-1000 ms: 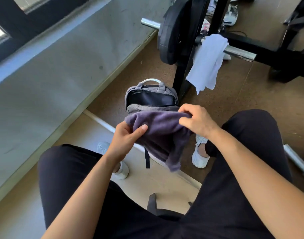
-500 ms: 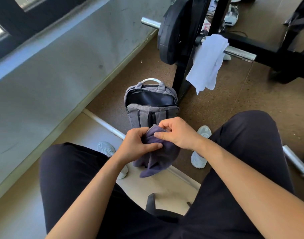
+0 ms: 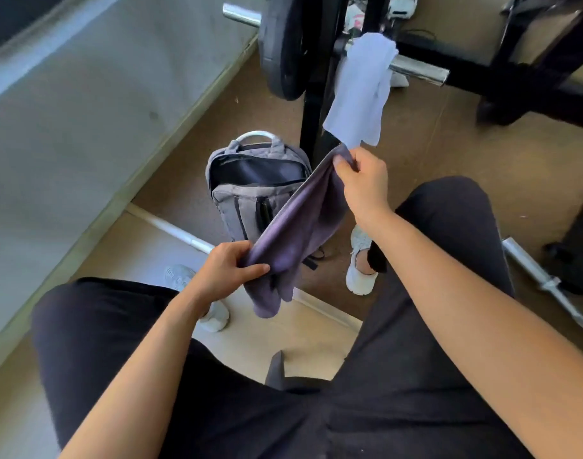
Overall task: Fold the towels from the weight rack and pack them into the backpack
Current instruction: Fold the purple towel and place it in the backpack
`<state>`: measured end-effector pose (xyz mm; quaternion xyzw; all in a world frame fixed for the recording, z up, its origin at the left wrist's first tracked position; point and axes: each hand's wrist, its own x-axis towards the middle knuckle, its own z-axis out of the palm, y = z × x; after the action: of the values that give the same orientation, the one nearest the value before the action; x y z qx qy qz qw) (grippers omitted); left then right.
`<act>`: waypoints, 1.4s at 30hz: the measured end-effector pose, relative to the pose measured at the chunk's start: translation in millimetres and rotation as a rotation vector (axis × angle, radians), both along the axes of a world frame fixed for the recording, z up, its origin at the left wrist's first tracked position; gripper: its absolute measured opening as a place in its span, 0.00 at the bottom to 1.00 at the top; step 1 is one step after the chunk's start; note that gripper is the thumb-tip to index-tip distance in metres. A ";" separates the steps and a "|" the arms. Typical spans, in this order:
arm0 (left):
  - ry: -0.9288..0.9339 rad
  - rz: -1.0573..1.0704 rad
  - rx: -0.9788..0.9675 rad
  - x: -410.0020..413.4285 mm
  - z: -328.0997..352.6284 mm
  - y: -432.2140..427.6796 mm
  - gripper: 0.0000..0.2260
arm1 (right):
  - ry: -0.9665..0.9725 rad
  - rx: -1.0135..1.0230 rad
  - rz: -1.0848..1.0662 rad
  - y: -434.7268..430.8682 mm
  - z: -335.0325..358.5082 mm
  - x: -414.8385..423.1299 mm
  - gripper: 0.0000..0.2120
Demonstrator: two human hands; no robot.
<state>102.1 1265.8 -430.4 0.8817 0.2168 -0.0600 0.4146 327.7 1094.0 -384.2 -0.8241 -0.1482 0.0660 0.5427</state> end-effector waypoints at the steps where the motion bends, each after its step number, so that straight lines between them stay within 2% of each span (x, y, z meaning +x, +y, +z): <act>1: 0.032 0.008 0.009 -0.4 -6.5 1.1 0.17 | 0.041 0.018 -0.066 -1.2 -2.1 7.0 0.18; 6: 0.269 0.132 0.038 -4.2 -36.3 10.7 0.13 | 0.197 0.124 -0.352 -11.8 -7.9 32.6 0.19; 9: 0.218 0.316 0.007 -2.8 -41.3 11.9 0.15 | 0.226 0.144 -0.381 -14.6 -10.5 37.0 0.15; 11: 0.080 0.424 -0.063 1.7 -33.4 9.8 0.14 | 0.217 0.062 -0.232 -13.3 -9.5 33.7 0.10; 15: -0.181 0.503 -0.134 7.7 -2.4 -0.3 0.09 | 0.165 -0.152 0.265 -9.1 -1.4 9.7 0.07; 19: -0.216 0.342 -0.114 9.6 14.2 -13.6 0.13 | 0.123 -0.307 0.757 4.2 -5.7 -29.4 0.31; 21: -0.248 0.278 -0.120 11.1 15.4 -19.7 0.16 | 0.077 -0.377 0.883 15.4 -15.3 -48.6 0.32; 22: -0.283 0.270 -0.134 11.4 15.2 -22.1 0.15 | 0.075 -0.402 0.905 20.5 -20.5 -57.0 0.26; 23: -0.322 0.277 -0.149 11.5 14.4 -22.8 0.13 | 0.067 -0.420 0.900 25.1 -23.7 -64.3 0.18; 24: -0.359 0.293 -0.163 11.7 13.9 -22.2 0.11 | 0.067 -0.422 0.877 28.6 -25.5 -68.6 0.15; 27: -0.401 0.366 -0.214 11.2 10.1 -13.3 0.12 | 0.110 -0.367 0.802 34.5 -21.9 -68.1 0.22; 29: -0.383 0.378 -0.205 11.2 11.7 -11.2 0.14 | 0.109 -0.310 0.758 34.6 -18.2 -60.2 0.22; 32: -0.332 0.370 -0.222 12.7 13.0 -16.6 0.13 | 0.150 -0.232 0.668 32.0 -14.9 -47.3 0.15; 36: -0.241 0.266 -0.413 9.0 8.9 -15.7 0.13 | 0.199 -0.096 0.518 26.6 -7.3 -38.0 0.12; 38: -0.181 0.161 -0.316 5.2 2.1 -10.3 0.16 | 0.242 -0.009 0.410 23.5 -4.8 -29.9 0.14; 40: -0.125 0.136 -0.219 4.1 -3.7 -5.6 0.21 | 0.295 0.050 0.317 21.0 -2.2 -20.2 0.21; 42: -0.099 0.179 -0.186 3.7 -6.2 -1.7 0.23 | 0.331 0.061 0.255 18.1 -0.5 -10.9 0.17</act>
<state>105.8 1264.1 -436.6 0.8185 0.2673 0.0008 0.5086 316.8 1112.1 -384.7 -0.7598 -0.1620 0.2639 0.5717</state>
